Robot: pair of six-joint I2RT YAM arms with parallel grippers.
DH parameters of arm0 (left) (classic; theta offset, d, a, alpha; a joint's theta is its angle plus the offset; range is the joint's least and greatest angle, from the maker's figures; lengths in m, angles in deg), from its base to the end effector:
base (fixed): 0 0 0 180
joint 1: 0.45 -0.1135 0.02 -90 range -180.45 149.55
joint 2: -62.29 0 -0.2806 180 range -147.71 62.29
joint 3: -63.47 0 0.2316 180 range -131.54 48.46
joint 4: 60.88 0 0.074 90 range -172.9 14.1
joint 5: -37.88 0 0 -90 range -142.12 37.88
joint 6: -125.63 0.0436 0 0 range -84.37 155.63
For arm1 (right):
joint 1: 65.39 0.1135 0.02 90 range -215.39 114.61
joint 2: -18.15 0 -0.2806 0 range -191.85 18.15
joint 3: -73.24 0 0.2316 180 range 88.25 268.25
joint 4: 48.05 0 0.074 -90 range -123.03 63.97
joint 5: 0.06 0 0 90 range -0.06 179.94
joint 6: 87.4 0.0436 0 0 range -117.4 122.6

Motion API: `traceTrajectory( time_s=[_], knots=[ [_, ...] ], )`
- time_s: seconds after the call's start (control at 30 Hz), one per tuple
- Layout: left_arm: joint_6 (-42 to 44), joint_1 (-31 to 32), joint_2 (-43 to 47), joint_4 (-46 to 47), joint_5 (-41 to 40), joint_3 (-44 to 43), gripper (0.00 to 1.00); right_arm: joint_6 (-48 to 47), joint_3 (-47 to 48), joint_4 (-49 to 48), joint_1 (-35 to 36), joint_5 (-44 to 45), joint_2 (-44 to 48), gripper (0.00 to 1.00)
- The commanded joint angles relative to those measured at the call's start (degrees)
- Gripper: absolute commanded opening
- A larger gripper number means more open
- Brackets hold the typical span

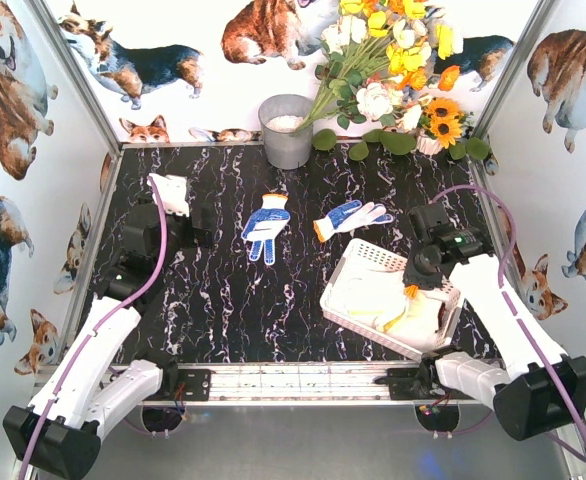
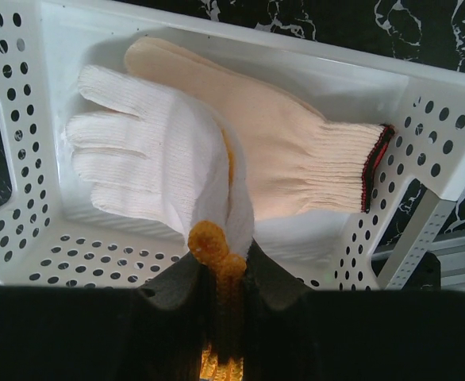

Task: Put the gloves into the storage basket
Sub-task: Place the glove in the bin.

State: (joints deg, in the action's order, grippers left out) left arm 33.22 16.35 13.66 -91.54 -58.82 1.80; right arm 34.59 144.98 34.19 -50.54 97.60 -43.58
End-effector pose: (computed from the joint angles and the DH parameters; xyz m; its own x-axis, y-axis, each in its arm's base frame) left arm 0.1661 -0.0448 0.3408 -0.2971 0.0461 -0.9537 0.1683 0.9857 -0.0048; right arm 0.1474 0.0331 0.2893 -0.8944 0.3060 -0.3261 0.3056 0.9506 0.0540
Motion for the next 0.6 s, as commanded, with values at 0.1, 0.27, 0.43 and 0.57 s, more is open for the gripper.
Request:
traceTrajectory(
  time_s=[0.1, 0.27, 0.43, 0.57],
  knots=[
    [0.8, -0.7, 0.7, 1.4, -0.2, 0.2, 1.0, -2.5, 1.4, -2.0, -1.8, 0.0, 2.5, 0.0],
    [0.8, -0.7, 0.7, 1.5, -0.1, 0.4, 1.0, -2.5, 1.9, -2.0, -2.4, -1.7, 3.0, 0.0],
    [0.8, -0.7, 0.6, 1.5, 0.0, 0.4, 1.0, -2.1, 3.1, -1.1, -2.9, -3.9, 3.5, 0.0],
    [0.8, -0.7, 0.6, 1.5, 0.0, 0.4, 1.0, -2.1, 4.4, -0.4, -3.1, -4.5, 4.0, 0.0]
  ],
)
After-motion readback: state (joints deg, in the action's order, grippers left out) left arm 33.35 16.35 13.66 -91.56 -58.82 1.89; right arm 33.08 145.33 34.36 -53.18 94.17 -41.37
